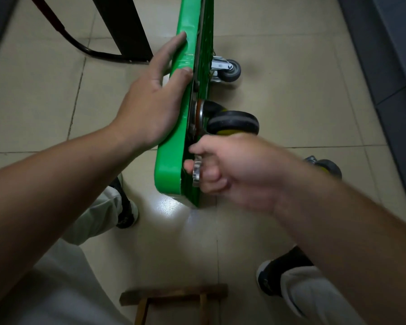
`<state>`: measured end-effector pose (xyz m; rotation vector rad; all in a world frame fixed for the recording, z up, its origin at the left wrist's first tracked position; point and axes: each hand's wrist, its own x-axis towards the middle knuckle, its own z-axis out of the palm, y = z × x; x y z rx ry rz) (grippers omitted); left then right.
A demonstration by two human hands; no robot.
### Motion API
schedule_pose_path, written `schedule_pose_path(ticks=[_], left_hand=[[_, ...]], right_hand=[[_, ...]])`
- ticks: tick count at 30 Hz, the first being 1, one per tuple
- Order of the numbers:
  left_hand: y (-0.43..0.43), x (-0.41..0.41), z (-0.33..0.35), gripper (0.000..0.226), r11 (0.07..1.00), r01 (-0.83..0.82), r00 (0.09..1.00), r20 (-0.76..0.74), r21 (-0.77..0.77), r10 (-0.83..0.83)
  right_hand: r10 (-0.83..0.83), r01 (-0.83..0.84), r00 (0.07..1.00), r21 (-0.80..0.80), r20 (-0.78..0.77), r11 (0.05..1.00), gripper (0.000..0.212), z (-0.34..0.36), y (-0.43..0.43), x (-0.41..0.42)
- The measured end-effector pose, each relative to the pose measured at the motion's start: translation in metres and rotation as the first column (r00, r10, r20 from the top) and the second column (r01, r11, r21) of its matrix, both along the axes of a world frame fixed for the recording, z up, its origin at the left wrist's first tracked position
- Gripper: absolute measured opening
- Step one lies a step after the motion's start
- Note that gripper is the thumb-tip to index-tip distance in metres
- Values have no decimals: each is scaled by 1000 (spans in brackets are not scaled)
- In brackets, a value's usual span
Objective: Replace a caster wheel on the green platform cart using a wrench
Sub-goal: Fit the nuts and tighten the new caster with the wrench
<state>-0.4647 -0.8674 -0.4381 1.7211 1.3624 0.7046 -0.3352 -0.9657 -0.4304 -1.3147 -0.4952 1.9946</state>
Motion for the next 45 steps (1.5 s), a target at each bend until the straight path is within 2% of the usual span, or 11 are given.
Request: schedule_pose_path(ticks=[2,4,9,14,16,18,20,25,29,40,45], left_hand=[[0,1,1,59,1000,-3,1000,1,2,3],[0,1,1,60,1000,-5,1000,8,-5,5],[-1,1,2,61,1000,7,1000,14,-9,-7],[-2,0,3,60,1000,16,1000,13,-3,-16],[-1,0,3,60,1000,16,1000,9,-1,-16],[-1,0,2,59,1000,17,1000,7,4,-17],[-1,-1,1,57,1000,22,1000,9,7,-22],[0,-1,-2,54,1000,26,999,26,13,-26],[0,-1,-2,52,999,38,999,34,15,-38],[-3,1,1,51,999,49,996,68,8,-49],[-3,0,1,53,998,64,996,61,24,-65]], right_hand=[[110,-114,992,-56,-58,992,13,10,18,7],[169,-170,985,-46,-36,984,13,12,21,8],[43,-43,995,3,88,999,6,10,3,0],[12,-29,984,89,180,996,18,12,-22,6],[14,-58,968,169,251,984,17,9,-41,6],[0,-145,904,307,428,941,50,-6,-63,4],[-92,-228,805,448,586,864,64,-31,-80,6],[-205,-530,548,526,811,665,72,-97,-84,27],[-275,-688,431,510,859,516,63,-130,-74,37],[-487,-676,450,642,749,363,59,-168,-46,33],[-489,-624,520,702,700,342,68,-180,-34,28]])
